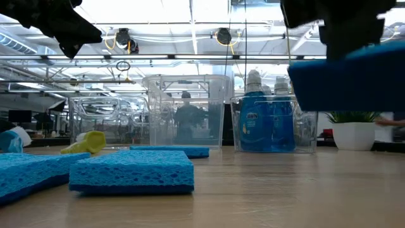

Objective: Pick & Place Kitchen Sink Supplies
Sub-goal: Put the blue sponge into the left transparent bin

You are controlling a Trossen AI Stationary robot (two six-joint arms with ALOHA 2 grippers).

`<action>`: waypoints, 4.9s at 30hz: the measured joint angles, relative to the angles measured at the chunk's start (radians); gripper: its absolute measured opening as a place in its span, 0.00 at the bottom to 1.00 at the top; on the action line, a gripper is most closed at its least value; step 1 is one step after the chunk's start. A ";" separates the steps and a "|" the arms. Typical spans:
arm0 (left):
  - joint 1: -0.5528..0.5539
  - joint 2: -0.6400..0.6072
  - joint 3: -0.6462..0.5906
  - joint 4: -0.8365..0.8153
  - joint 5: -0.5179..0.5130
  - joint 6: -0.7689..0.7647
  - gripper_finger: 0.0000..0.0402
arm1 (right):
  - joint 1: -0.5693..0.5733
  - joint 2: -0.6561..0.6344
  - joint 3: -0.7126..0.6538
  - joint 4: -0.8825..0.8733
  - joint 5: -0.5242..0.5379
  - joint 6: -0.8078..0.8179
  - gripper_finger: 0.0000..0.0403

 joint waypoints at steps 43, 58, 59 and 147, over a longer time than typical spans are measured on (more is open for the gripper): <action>0.000 0.000 0.000 0.040 0.002 -0.018 0.19 | -0.249 -0.119 0.001 1.006 -0.650 -0.305 0.00; 0.000 0.000 0.000 0.322 0.003 -0.024 0.19 | -0.348 -0.119 0.001 0.881 -0.496 -0.402 0.00; 0.000 0.000 0.000 0.342 0.003 -0.024 0.19 | -0.364 -0.119 0.001 0.881 -0.496 -0.404 0.00; 0.076 0.506 0.222 0.383 0.054 -0.250 0.02 | -0.660 0.088 0.007 1.336 -0.888 -0.341 0.42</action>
